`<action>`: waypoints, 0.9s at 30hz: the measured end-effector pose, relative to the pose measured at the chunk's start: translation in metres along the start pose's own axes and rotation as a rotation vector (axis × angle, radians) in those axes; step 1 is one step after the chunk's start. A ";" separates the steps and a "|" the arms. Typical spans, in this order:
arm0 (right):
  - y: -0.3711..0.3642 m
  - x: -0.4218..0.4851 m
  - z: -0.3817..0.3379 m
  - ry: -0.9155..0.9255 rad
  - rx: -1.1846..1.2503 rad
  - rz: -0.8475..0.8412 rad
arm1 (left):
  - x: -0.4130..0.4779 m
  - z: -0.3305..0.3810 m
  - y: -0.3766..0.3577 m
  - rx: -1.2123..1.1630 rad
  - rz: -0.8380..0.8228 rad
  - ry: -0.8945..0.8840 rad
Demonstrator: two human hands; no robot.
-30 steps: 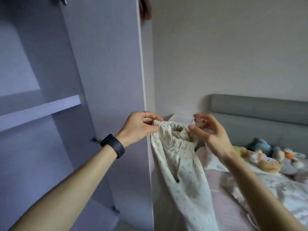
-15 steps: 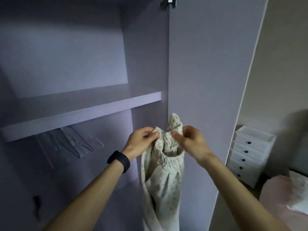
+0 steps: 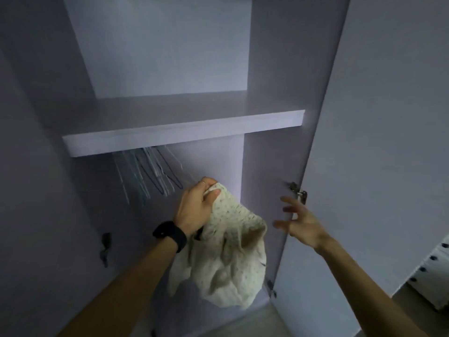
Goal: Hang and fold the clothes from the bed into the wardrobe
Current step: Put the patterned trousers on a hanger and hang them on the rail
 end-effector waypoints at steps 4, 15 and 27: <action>-0.078 0.015 -0.010 0.265 -0.354 -0.167 | -0.009 -0.001 0.009 0.139 -0.006 -0.010; -0.203 -0.002 -0.061 0.746 -0.417 -0.239 | -0.095 -0.005 0.095 0.576 0.013 0.468; -0.263 -0.026 -0.088 0.775 -0.492 -0.451 | -0.117 0.014 0.117 1.267 -0.337 0.131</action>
Point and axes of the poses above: each hand's wrist, its own x-axis towards the middle knuckle, its own y-axis out of the back of the hand, z = x × y, the point moved 8 cm from there along x, towards the middle knuckle, and after that the axes turned 15 degrees about -y, right-handed, at the moved point
